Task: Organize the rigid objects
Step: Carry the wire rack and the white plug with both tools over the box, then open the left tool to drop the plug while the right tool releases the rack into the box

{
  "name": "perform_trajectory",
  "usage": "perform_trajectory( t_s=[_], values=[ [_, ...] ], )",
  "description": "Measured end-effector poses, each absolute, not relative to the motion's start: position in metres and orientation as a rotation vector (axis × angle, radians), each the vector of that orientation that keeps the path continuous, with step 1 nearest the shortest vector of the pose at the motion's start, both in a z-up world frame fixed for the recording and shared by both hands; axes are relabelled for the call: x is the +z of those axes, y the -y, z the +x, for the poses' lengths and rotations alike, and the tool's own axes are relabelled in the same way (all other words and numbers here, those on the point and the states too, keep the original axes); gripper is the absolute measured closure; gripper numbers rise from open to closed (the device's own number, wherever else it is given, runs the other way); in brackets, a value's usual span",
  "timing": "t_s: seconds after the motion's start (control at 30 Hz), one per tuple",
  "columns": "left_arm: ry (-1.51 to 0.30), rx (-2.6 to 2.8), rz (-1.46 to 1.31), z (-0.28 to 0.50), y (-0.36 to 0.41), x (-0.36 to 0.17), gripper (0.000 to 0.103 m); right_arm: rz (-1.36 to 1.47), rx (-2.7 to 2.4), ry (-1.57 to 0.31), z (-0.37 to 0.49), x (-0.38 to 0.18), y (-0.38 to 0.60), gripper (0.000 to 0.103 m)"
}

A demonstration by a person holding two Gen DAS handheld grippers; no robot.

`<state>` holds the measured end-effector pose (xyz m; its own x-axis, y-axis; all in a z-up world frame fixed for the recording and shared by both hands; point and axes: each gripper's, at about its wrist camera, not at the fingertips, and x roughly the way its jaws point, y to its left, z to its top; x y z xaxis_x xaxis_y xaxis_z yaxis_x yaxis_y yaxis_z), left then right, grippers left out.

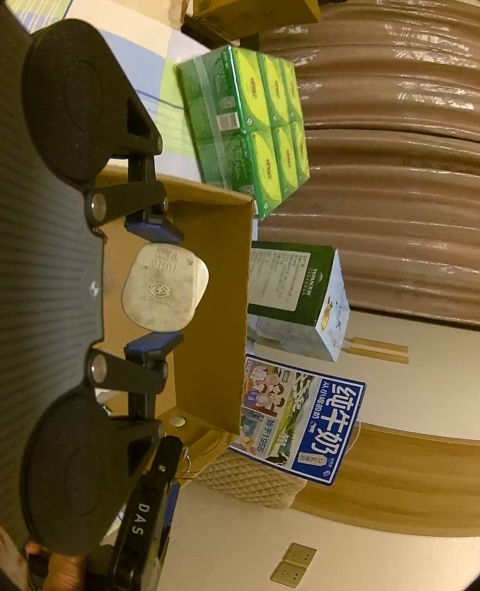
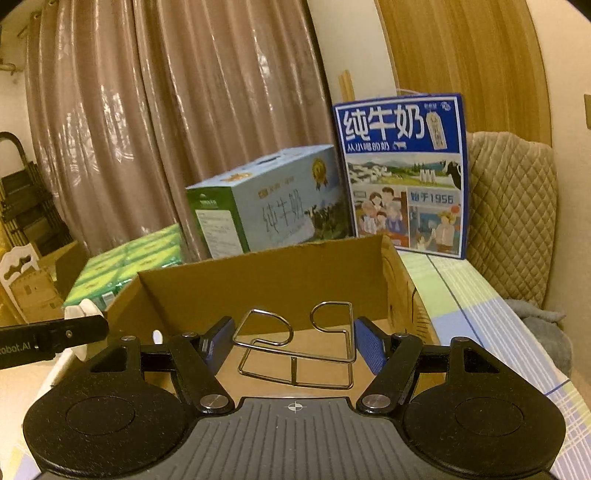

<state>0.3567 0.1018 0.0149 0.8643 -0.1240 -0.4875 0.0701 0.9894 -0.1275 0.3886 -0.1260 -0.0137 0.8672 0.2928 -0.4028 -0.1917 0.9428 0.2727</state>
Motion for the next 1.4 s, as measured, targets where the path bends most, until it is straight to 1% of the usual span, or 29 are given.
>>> perform_trajectory(
  t_s=[0.5, 1.07, 1.2, 1.4],
  values=[
    [-0.593, -0.138, -0.100, 0.376, -0.084, -0.009, 0.057, 0.221, 0.246, -0.499, 0.402, -0.028, 0.129, 0.036],
    [-0.605, -0.143, -0.094, 0.378, -0.077, -0.018, 0.058, 0.210, 0.239, -0.510, 0.401, -0.029, 0.129, 0.036],
    [-0.601, -0.149, -0.091, 0.378, -0.074, -0.021, 0.060, 0.207, 0.239, -0.511, 0.400, -0.030, 0.128, 0.036],
    [-0.574, -0.141, -0.094, 0.377, -0.076, -0.016, 0.060, 0.205, 0.238, -0.512, 0.400, -0.030, 0.129, 0.036]
  ],
)
